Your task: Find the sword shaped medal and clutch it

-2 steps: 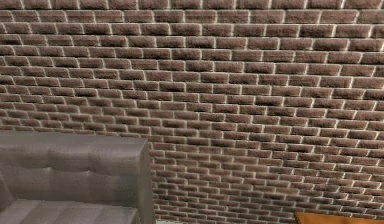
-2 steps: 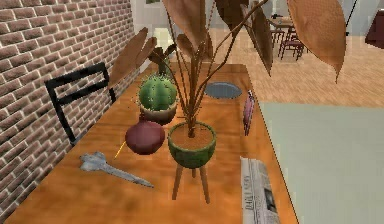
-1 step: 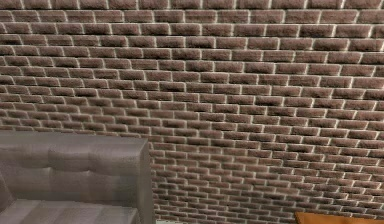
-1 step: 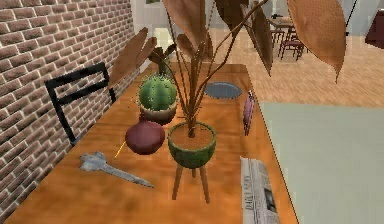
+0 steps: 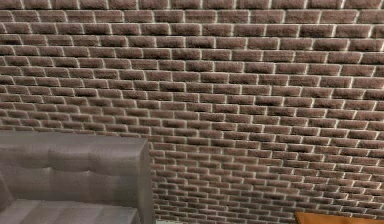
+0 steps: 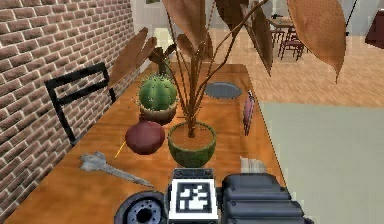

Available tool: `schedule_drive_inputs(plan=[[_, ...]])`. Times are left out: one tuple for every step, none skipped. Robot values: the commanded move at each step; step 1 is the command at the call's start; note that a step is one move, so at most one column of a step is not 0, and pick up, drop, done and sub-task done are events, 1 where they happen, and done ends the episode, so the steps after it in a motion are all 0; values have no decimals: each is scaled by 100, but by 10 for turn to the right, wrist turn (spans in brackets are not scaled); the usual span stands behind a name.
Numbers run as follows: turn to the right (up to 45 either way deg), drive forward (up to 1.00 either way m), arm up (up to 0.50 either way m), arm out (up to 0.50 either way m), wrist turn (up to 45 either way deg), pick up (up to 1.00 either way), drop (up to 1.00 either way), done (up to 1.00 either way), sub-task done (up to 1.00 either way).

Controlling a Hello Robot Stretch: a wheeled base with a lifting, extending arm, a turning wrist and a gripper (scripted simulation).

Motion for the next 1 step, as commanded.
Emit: schedule_drive_inputs(plan=[[0, 0, 0, 24, 0, 0, 0, 0, 0]])
